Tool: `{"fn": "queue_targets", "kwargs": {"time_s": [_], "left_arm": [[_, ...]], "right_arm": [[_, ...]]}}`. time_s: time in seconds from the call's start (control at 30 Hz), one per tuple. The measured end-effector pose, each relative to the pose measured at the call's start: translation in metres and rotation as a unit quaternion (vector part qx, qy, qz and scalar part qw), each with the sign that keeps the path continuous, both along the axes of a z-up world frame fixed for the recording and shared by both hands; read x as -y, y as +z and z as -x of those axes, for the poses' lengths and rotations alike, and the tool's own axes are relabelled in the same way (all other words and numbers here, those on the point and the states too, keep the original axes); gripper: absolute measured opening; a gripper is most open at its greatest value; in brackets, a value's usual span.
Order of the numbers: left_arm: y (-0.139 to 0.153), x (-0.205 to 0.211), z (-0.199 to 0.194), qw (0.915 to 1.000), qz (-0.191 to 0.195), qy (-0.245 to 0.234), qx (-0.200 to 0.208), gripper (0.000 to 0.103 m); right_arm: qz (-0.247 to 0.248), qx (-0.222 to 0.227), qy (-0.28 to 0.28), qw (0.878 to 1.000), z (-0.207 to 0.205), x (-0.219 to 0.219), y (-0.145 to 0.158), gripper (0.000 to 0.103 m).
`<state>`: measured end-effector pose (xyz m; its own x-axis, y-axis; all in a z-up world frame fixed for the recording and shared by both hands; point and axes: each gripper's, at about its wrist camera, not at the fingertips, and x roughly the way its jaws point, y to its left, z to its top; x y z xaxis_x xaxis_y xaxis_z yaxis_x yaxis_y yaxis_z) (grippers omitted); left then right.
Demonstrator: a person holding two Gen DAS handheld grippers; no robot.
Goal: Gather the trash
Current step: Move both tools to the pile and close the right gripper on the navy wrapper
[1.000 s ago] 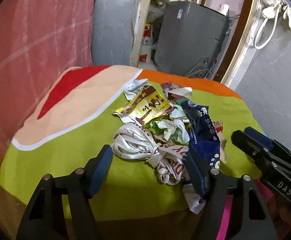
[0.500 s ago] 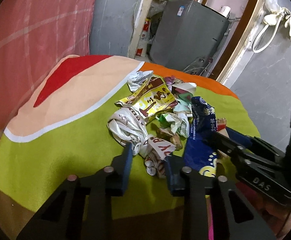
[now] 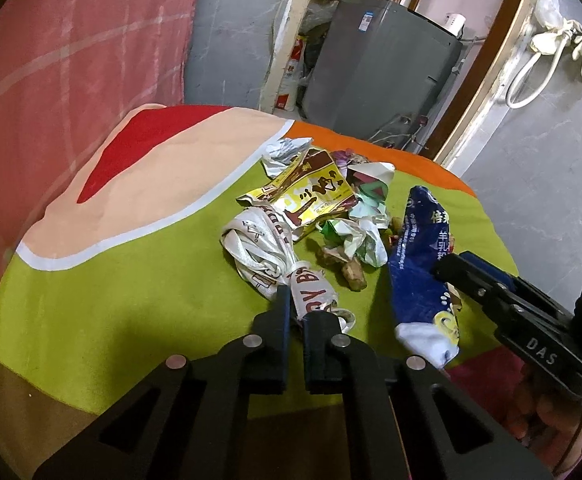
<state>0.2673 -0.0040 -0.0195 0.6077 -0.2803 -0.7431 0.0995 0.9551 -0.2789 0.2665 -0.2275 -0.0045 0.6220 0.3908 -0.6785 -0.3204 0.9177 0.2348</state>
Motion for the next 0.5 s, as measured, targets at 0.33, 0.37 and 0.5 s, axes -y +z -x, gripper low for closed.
{"fn": "queue_targets", "kwargs": {"time_s": [0.33, 0.37, 0.5], "left_arm": [[-0.002, -0.002, 0.000, 1.0000, 0.000, 0.002, 0.001, 0.003], [-0.002, -0.002, 0.000, 1.0000, 0.000, 0.002, 0.001, 0.003], [-0.001, -0.002, 0.001, 1.0000, -0.004, 0.000, 0.002, 0.000]], "right_arm": [[0.001, 0.019, -0.012, 1.000, 0.005, 0.008, 0.008, 0.038], [0.002, 0.018, -0.010, 1.000, 0.004, 0.006, 0.007, 0.038], [0.024, 0.025, 0.002, 0.999, 0.006, -0.005, 0.004, 0.038]]}}
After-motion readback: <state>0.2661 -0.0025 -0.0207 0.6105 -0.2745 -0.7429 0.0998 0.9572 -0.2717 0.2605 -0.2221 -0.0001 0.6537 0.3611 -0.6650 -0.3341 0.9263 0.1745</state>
